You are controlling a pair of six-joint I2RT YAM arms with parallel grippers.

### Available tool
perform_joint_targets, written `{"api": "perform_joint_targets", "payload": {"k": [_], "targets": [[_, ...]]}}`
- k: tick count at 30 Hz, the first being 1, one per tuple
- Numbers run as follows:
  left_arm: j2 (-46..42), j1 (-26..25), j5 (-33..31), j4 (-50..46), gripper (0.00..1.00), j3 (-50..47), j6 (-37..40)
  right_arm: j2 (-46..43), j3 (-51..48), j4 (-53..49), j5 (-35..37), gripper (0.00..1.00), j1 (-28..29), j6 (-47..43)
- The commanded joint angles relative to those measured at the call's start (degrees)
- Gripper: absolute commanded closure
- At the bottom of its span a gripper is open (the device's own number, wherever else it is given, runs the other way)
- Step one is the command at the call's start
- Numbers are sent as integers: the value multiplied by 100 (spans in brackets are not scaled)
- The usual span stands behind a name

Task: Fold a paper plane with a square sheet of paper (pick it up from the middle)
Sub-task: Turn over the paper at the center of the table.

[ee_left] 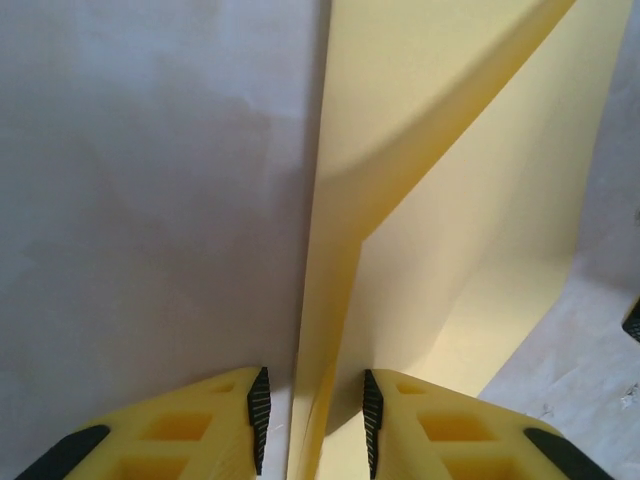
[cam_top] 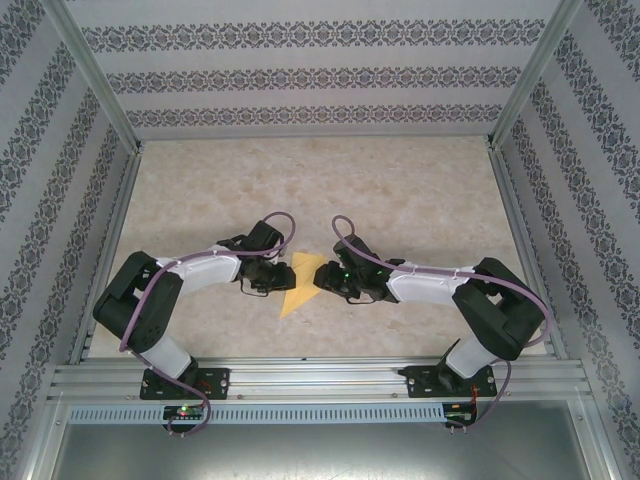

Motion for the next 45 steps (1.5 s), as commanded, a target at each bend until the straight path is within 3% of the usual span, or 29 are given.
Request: {"api": "perform_joint_targets", "payload": {"k": [1,8,17,22,38,42,45], "targets": [[110,29,302,162,69,-86,0,72,47,119,224,62,45,121],[73,-49,587,615,74,-496,-372,-350,-377,293,960,62,85,170],[-83,-362,520,747,85,-672,-728,-694,-511,201,908,63,40,38],[-283,-375,517,677,87,-673,-742,-406,-305,138,473,62,23,68],[-363,-375,305,517,72,-442,-427,215,178,-163,218,60,-88,-55],[-378,-375,306,526,71,-438,-400,93,24,-175,552,60,-99,-6],[-327,-375,291,550,71,-443,-384,273,82,-157,263,60,-164,-76]]}}
